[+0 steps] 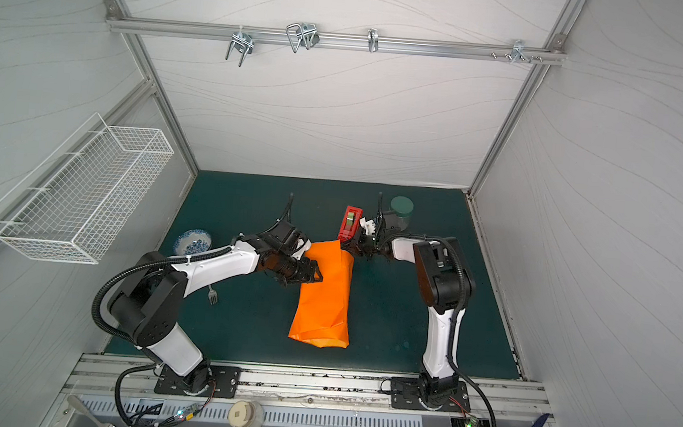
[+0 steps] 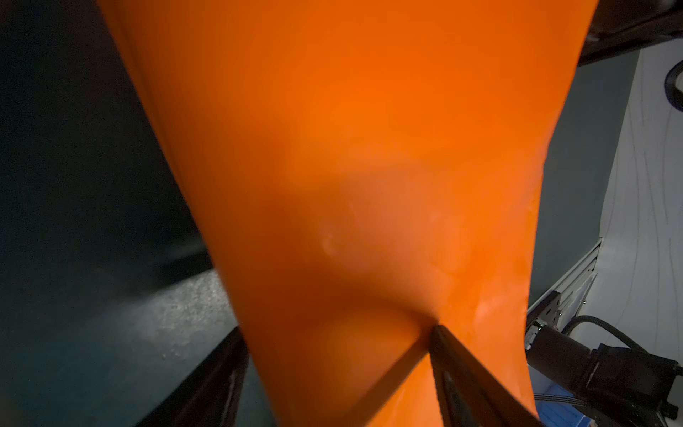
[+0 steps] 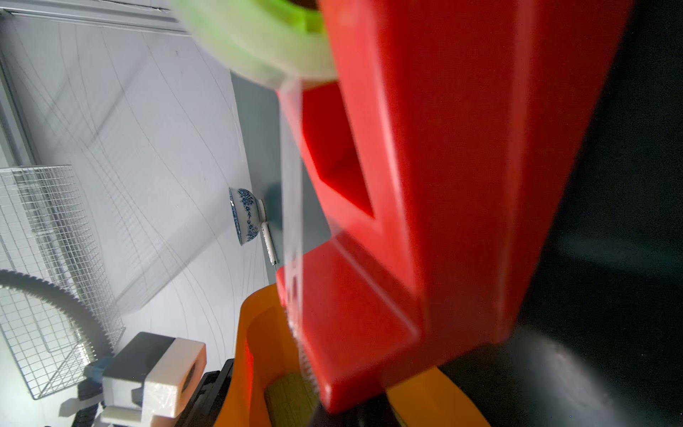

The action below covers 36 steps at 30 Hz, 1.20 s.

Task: Wrap the gift box in paper
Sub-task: 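Pull a strip of clear tape from the red dispenser with the right gripper, then carry the clear tape strip with the right gripper to the paper seam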

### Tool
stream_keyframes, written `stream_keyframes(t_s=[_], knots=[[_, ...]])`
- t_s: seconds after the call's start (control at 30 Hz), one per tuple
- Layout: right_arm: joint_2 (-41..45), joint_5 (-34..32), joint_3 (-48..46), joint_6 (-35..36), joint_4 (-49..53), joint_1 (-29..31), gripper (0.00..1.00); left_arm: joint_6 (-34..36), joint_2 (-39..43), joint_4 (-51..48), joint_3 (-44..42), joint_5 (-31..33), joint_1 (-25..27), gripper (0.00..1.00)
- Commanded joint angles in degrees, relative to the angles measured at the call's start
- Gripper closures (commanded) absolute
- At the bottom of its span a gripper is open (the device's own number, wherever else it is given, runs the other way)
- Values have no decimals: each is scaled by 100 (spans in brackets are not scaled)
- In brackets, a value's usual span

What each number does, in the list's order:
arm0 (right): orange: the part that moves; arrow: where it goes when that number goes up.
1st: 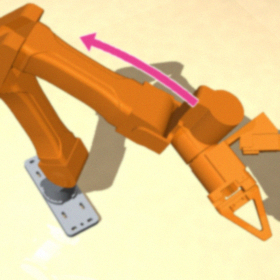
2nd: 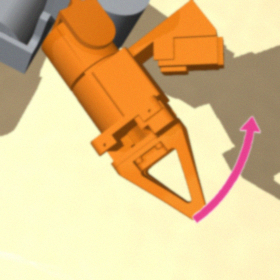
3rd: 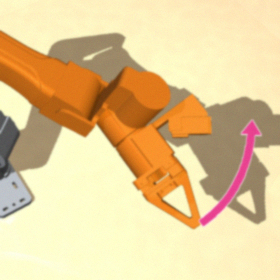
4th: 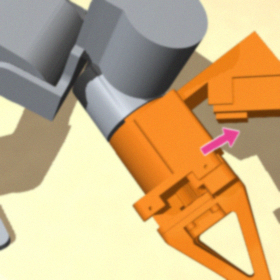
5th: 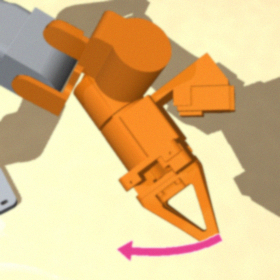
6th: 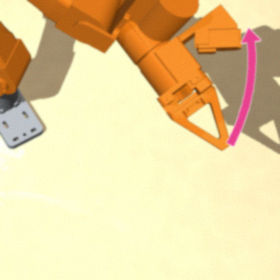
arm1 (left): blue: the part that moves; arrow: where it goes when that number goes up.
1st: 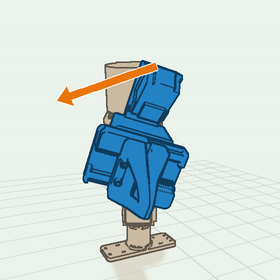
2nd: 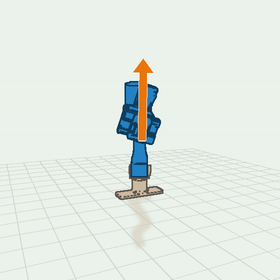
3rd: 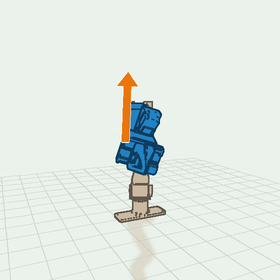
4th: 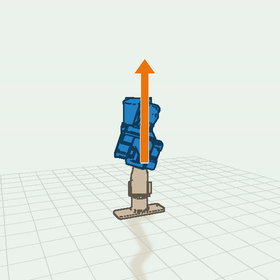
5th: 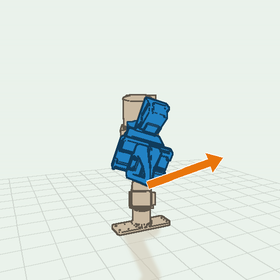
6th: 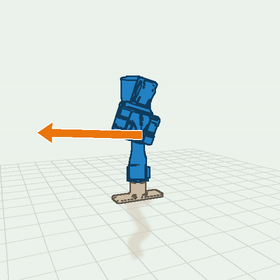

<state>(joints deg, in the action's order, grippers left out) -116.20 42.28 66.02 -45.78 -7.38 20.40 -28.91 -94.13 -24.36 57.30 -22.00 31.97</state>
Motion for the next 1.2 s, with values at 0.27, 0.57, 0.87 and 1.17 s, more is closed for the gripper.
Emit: stream_keyframes(t_s=[0.27, 0.57, 0.87, 1.17], knots=[[-59, -642, 25, 339, 1028, 22, 100, 104, -441, -426, -251, 620, 33, 22], [1009, -675, -422, 652, 1098, -387, 100, 103, -451, -429, -245, 613, 32, 22], [2686, -506, -1186, 1246, 1450, -556, 100, 100, -462, -419, -241, 589, 29, 22], [4060, -954, -2236, 552, 991, 439, 100, 98, -431, -420, -253, 561, 37, 22]])
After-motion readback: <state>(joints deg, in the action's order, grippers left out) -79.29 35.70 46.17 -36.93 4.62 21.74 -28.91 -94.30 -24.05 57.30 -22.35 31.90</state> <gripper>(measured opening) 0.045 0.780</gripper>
